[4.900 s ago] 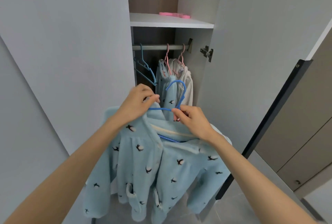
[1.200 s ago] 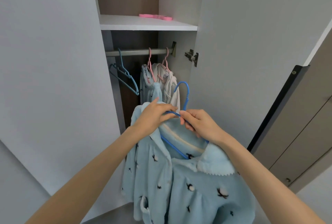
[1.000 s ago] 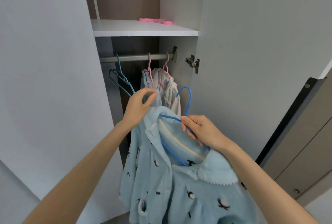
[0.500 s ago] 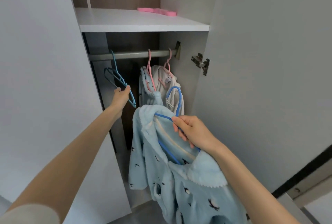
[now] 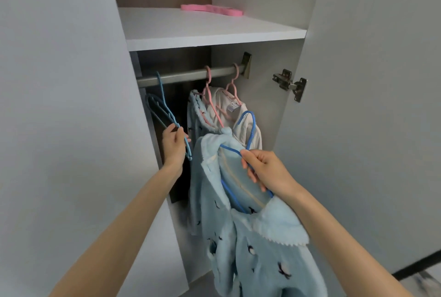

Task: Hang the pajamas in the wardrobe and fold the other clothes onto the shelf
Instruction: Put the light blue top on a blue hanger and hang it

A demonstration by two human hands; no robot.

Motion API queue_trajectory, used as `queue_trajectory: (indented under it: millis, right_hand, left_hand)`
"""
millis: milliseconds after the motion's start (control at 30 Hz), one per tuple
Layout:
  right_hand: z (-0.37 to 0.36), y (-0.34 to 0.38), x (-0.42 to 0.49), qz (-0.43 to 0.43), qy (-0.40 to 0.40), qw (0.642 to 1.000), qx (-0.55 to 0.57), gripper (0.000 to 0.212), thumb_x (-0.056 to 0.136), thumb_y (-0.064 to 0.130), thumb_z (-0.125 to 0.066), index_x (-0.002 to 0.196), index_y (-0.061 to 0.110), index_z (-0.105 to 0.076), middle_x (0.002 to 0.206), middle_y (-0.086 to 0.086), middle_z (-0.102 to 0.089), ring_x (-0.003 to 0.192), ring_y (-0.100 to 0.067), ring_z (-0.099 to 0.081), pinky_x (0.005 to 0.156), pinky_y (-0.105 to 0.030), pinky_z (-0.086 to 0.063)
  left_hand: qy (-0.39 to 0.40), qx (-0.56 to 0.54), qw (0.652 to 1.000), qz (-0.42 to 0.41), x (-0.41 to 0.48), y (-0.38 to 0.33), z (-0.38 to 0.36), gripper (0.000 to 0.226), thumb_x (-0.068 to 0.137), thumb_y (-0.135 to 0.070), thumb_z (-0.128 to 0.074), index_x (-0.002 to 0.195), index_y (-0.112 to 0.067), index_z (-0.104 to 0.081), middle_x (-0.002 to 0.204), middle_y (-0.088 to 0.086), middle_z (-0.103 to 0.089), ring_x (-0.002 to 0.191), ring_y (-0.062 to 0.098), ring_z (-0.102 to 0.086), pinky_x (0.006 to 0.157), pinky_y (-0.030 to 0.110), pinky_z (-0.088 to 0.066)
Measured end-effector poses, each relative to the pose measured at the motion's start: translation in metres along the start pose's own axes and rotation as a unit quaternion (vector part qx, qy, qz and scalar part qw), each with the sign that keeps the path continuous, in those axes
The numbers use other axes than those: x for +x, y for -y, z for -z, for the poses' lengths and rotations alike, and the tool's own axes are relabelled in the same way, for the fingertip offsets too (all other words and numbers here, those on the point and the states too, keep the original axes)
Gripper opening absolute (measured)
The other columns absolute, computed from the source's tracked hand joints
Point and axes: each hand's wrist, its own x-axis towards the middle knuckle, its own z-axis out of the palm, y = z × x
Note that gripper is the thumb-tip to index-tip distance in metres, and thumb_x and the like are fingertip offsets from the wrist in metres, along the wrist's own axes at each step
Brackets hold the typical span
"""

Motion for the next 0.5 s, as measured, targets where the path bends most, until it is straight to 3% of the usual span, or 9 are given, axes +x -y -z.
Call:
queue_trajectory:
  millis: [67, 167, 333, 500]
  right_hand:
    - [-0.009, 0.003, 0.006, 0.000, -0.011, 1.000, 0.010, 0.042, 0.100, 0.033, -0.046, 0.061, 0.018, -0.053, 0.041, 0.003, -0.046, 0.030, -0.007, -0.033, 0.033, -0.016, -0.032]
    - [-0.024, 0.010, 0.017, 0.016, -0.011, 1.000, 0.013, 0.043, 0.101, 0.032, -0.044, 0.062, 0.016, -0.053, 0.040, 0.005, -0.046, 0.030, -0.009, -0.034, 0.034, -0.016, -0.032]
    - [-0.039, 0.021, 0.046, 0.035, -0.027, 0.999, 0.019, 0.043, 0.101, 0.028, -0.046, 0.061, 0.014, -0.054, 0.038, 0.006, -0.045, 0.028, -0.007, -0.034, 0.032, -0.016, -0.031]
    - [-0.051, 0.030, 0.092, 0.045, -0.026, 0.998, 0.031, 0.042, 0.100, 0.025, -0.046, 0.060, 0.014, -0.054, 0.037, 0.008, -0.043, 0.029, -0.007, -0.035, 0.031, -0.018, -0.031]
  left_hand:
    - [-0.021, 0.016, 1.000, -0.017, -0.003, 0.002, 0.008, 0.032, 0.099, -0.020, -0.045, 0.130, -0.014, -0.043, 0.081, -0.005, -0.058, 0.073, 0.003, -0.057, 0.071, 0.012, -0.048]
    - [-0.019, 0.029, 0.999, -0.026, -0.004, 0.000, 0.015, 0.036, 0.098, -0.020, -0.048, 0.133, -0.019, -0.040, 0.097, -0.001, -0.060, 0.082, 0.002, -0.055, 0.082, 0.021, -0.045]
    - [-0.015, 0.037, 0.998, -0.051, -0.006, -0.002, 0.015, 0.036, 0.099, -0.021, -0.046, 0.134, -0.020, -0.041, 0.104, -0.002, -0.056, 0.086, -0.001, -0.054, 0.067, 0.008, -0.042]
    - [-0.031, 0.040, 0.997, -0.060, -0.005, 0.001, 0.013, 0.031, 0.101, -0.019, -0.040, 0.132, -0.019, -0.043, 0.105, 0.003, -0.055, 0.092, 0.013, -0.055, 0.072, 0.013, -0.042]
